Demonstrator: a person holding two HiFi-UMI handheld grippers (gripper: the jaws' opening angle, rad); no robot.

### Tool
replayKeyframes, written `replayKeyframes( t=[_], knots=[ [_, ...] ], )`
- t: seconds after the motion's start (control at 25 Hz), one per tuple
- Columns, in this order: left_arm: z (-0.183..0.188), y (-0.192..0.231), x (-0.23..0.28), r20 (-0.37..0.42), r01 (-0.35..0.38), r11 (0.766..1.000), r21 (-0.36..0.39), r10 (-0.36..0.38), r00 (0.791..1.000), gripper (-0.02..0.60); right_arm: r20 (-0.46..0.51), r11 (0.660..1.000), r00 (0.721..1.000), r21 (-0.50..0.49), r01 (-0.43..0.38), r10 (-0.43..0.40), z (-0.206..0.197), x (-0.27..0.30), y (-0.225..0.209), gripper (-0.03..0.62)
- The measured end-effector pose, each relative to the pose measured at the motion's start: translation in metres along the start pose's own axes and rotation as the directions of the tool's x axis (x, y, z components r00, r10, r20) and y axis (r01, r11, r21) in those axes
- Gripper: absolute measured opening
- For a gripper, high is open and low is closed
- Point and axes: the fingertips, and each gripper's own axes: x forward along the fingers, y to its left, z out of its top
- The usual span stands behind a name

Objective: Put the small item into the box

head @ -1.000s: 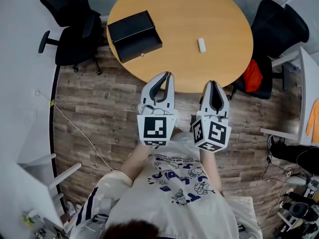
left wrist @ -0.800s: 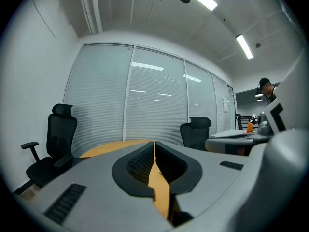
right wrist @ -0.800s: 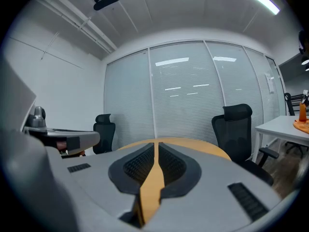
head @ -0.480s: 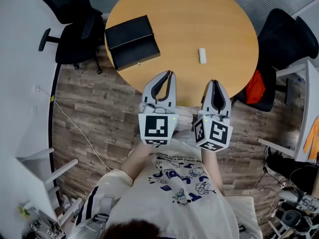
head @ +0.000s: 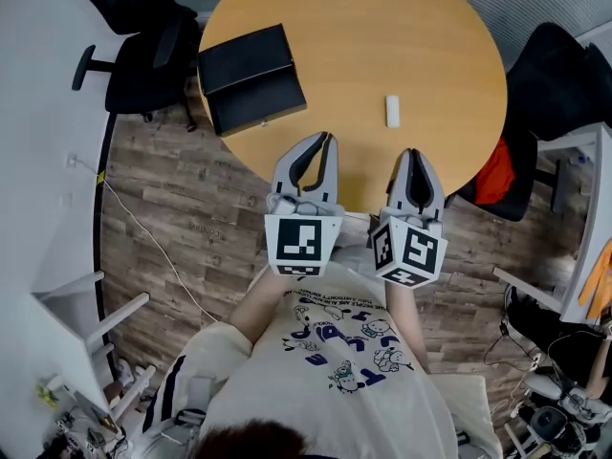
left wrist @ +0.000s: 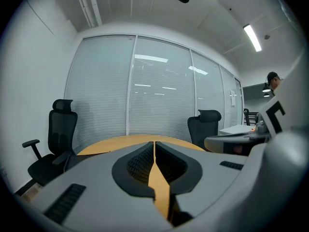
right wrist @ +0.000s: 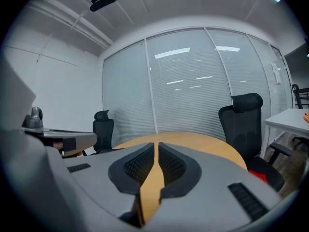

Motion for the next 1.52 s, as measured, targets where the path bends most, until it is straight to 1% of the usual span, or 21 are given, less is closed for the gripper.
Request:
replayKeyframes(
  t=[0.4, 0.6, 0.8, 1.12, 1.52],
  knots=[
    [-0.001, 0.006, 0.055, -0.036, 0.065, 0.998, 0.000, -0.065, 0.997, 0.023, -0.039, 0.999, 0.998, -0.003, 0.039, -0.039, -0.002, 0.046, -0.012, 0.044],
    [-0.010, 0.005, 0.080, -0.068, 0.102, 0.995, -0.008, -0.102, 0.992, 0.023, -0.073, 0.997, 0.995, 0.005, 0.074, -0.074, -0.011, 0.066, -0.022, 0.044],
    [-0.021, 0.005, 0.099, -0.105, 0.123, 0.992, -0.015, -0.124, 0.987, 0.023, -0.102, 0.995, 0.990, 0.018, 0.103, -0.101, -0.017, 0.082, -0.034, 0.044],
    [-0.042, 0.008, 0.123, -0.168, 0.148, 0.988, -0.037, -0.152, 0.974, 0.023, -0.168, 0.994, 0.981, 0.031, 0.104, -0.097, -0.038, 0.105, -0.041, 0.046],
    [-0.074, 0.007, 0.146, -0.242, 0.178, 0.982, -0.059, -0.187, 0.952, 0.023, -0.250, 0.991, 0.960, 0.021, 0.132, -0.122, -0.068, 0.127, -0.052, 0.048]
  ],
)
